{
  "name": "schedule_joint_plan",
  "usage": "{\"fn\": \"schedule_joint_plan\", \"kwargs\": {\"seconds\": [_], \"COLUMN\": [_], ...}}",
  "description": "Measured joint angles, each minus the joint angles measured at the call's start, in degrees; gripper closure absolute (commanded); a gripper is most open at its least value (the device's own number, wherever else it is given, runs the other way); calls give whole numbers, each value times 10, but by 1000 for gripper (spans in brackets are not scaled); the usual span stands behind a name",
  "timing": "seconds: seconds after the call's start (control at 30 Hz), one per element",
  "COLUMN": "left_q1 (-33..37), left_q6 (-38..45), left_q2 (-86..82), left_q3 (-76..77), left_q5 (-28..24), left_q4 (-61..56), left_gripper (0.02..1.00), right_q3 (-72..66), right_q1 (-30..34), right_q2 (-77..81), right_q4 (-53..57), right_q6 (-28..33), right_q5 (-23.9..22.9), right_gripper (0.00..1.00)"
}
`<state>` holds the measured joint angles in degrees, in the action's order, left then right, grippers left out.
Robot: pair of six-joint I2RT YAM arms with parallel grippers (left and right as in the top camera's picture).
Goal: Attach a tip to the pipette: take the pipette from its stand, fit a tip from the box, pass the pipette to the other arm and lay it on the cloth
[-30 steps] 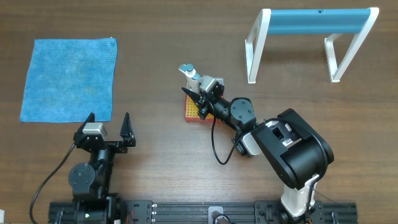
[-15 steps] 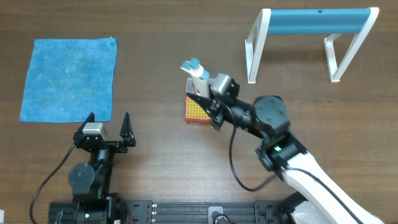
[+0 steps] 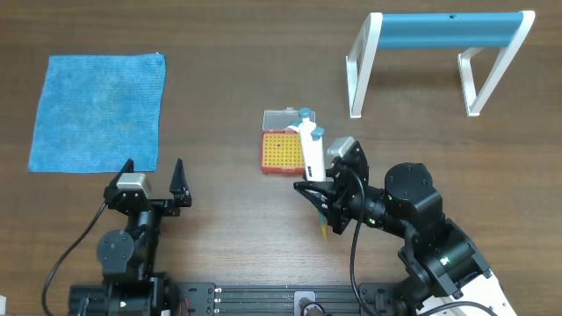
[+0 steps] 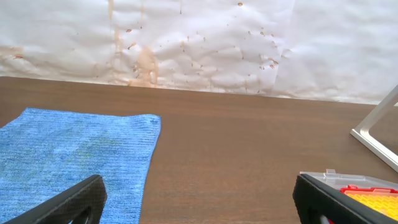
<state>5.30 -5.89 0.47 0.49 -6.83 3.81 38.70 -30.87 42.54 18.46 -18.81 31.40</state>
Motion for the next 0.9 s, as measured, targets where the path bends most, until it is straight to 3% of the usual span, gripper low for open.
{"fn": "schedule_joint_plan", "kwargs": {"seconds": [0.13,0.17,0.27,0.3,0.37,0.47,0.53,0.63,0.73,0.83,0.87,0.9], "left_q1": [0,0,0,0,0,0,0,0,0,0,0,-5], "left_q6": [-5,-41,-425,-473,-569,-658,-688,-710,-714,-641,-621,-600], "left_q2": [0,0,0,0,0,1,1,44,186,435,498,586], "left_q3": [0,0,0,0,-1,-2,-1,2,39,174,212,255], "left_q5": [19,-26,-218,-231,-220,-164,-136,-94,-101,-205,-254,-339], "left_q4": [2,-6,-13,-15,-31,-78,-99,-234,-236,-354,-403,-510], "left_gripper": [49,49,49,49,20,23,23,23,20,18,18,18], "right_q3": [0,0,0,0,0,0,0,0,0,-2,-1,-2], "right_q1": [0,0,0,0,0,0,0,0,0,0,0,0], "right_q2": [0,0,0,0,0,0,0,3,20,49,52,52], "right_q4": [0,0,-2,-4,-4,-4,-4,-5,-5,-8,-16,-31], "right_q6": [-15,-15,-15,-15,-15,-15,-15,-17,-17,-17,-17,-18], "right_q5": [0,0,0,0,0,0,-1,-4,-4,-8,-9,-8], "right_gripper": [923,923,919,921,923,921,921,921,921,921,921,921]}}
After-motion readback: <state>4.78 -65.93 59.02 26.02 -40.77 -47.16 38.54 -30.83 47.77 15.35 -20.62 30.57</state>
